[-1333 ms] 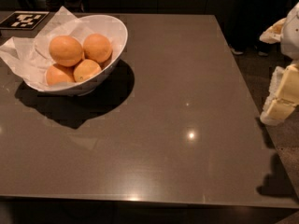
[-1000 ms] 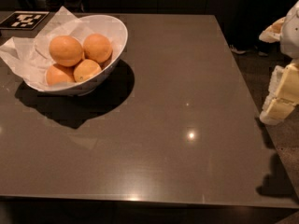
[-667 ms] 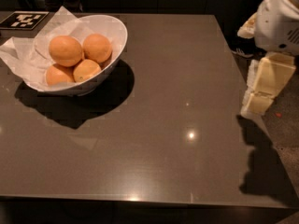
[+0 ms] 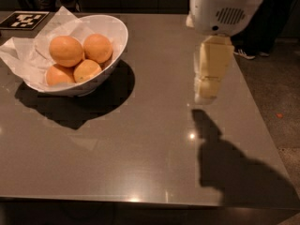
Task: Pick orange from white bowl
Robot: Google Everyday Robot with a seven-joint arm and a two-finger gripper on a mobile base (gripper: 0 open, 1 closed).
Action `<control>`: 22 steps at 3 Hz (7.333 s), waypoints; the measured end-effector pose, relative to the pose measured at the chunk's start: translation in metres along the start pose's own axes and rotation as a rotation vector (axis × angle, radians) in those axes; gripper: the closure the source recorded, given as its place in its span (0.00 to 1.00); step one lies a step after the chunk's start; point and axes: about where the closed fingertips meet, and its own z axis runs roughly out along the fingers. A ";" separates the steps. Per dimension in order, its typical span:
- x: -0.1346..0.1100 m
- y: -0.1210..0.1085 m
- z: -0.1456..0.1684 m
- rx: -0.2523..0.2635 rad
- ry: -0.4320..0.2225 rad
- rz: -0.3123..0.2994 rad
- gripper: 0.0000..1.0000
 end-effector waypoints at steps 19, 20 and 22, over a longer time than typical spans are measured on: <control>-0.305 -0.142 0.150 -0.105 -0.036 -0.349 0.22; -0.301 -0.139 0.150 -0.111 -0.027 -0.371 0.40; -0.301 -0.139 0.150 -0.111 -0.027 -0.372 0.95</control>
Offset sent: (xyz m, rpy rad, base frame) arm 0.0370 0.0738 0.0302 0.0140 -0.0951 0.1054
